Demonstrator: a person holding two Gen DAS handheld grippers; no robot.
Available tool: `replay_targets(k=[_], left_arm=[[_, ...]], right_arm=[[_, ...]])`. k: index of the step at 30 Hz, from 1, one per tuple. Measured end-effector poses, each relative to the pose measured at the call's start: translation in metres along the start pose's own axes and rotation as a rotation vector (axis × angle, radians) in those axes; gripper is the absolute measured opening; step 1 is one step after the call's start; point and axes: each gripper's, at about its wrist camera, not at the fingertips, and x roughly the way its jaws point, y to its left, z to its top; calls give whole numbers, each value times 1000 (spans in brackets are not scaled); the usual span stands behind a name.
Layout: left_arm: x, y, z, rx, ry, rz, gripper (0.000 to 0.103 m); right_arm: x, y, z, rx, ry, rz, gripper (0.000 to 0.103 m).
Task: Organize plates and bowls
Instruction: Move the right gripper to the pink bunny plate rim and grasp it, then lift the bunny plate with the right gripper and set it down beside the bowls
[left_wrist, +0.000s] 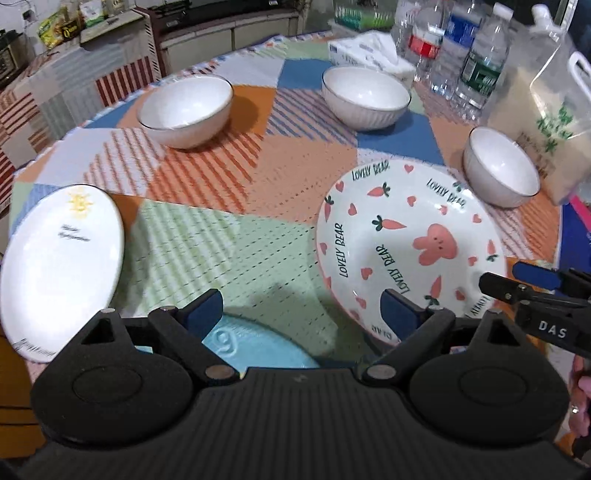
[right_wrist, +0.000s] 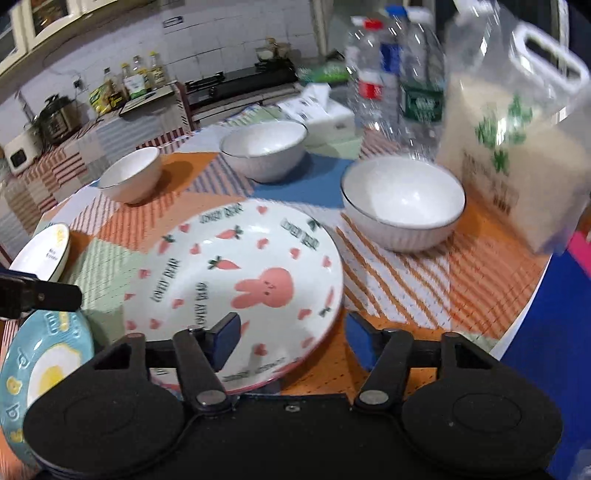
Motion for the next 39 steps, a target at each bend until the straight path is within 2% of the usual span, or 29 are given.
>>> replay_targets(k=[5, 7, 9, 12, 16, 19, 24, 34, 39], left_arm=[[33, -2, 8, 23, 28, -14, 83], [42, -3, 12, 42, 45, -31, 72], [49, -3, 14, 50, 64, -49, 64], [57, -3, 17, 55, 75, -70, 53], [62, -4, 20, 32, 93, -166, 24], [65, -7, 24, 6, 112, -174, 24], [61, -5, 27, 41, 118, -157, 24], [24, 48, 43, -33, 74, -91, 24], [25, 75, 50, -70, 85, -65, 24]], right_arm=[[25, -18, -6, 70, 44, 23, 44], [29, -21, -9, 96, 45, 35, 36], [30, -27, -10, 139, 30, 69, 22], [34, -29, -8, 158, 45, 98, 22], [36, -35, -8, 185, 52, 129, 21], [38, -38, -7, 192, 59, 153, 21], [38, -41, -3, 141, 80, 192, 21], [40, 2, 32, 31, 44, 267, 21], [56, 28, 59, -37, 48, 314, 21]])
